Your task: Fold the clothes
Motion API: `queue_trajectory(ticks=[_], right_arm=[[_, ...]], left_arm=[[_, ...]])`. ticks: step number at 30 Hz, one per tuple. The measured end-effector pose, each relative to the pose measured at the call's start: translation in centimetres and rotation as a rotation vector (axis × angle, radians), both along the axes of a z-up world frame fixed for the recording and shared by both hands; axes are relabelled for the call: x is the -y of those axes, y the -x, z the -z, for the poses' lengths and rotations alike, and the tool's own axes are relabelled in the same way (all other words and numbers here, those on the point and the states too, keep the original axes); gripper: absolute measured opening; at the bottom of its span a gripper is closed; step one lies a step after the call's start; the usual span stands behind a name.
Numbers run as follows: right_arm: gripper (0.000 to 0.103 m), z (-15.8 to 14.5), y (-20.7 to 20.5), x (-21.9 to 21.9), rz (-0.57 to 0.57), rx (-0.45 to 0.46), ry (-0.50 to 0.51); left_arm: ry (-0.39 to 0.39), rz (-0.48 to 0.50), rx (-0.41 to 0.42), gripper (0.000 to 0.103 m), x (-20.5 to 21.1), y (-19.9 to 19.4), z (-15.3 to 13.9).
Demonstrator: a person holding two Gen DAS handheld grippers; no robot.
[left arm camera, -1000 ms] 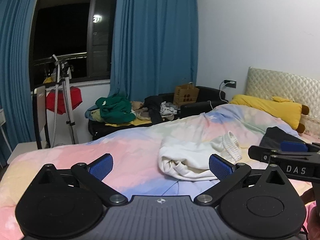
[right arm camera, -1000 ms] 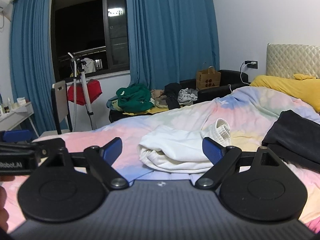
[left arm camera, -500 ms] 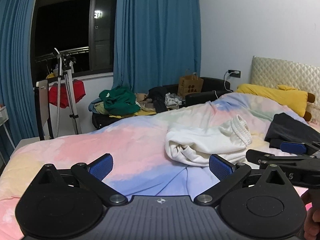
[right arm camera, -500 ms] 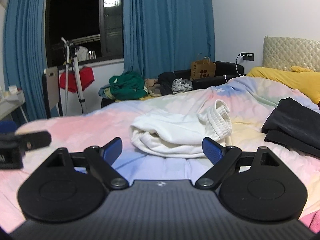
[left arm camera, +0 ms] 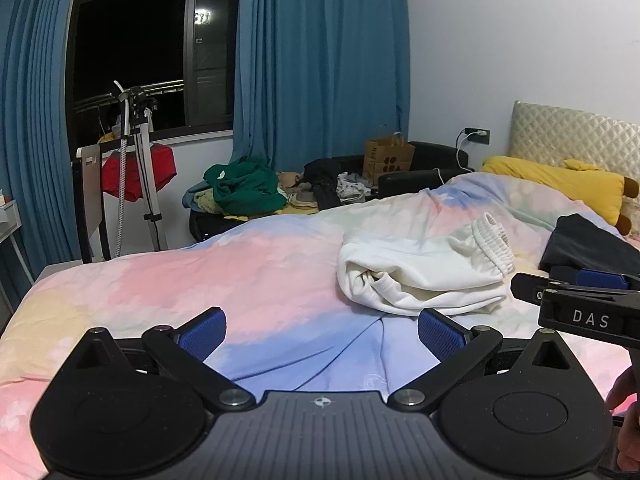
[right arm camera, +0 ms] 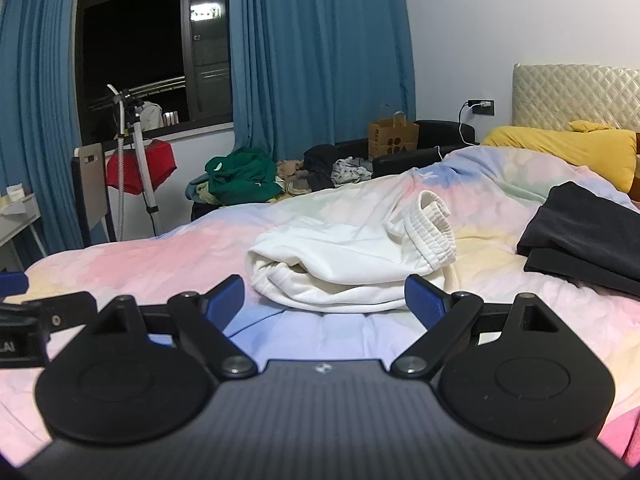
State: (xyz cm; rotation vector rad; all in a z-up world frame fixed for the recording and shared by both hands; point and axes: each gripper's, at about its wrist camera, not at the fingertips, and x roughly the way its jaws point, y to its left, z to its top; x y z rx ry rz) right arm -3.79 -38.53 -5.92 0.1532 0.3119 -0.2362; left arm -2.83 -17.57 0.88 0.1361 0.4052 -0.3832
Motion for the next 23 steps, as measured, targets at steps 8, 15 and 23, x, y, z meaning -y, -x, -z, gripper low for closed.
queue_trajectory(ticks=[8,15,23], right_arm=[[0.089,0.19,-0.31,-0.61,-0.005,-0.019,0.031],[0.089,0.24,-0.29,-0.92,-0.005,-0.022,0.035],[0.089,0.07,-0.38,-0.89,-0.005,-0.029,0.027]], left_arm=[[-0.003,-0.007,0.008,0.103,0.12,0.25,0.13],[0.002,-0.017,0.010,0.103,-0.27,0.37,-0.12],[0.003,-0.022,0.007,0.103,-0.55,0.32,-0.26]])
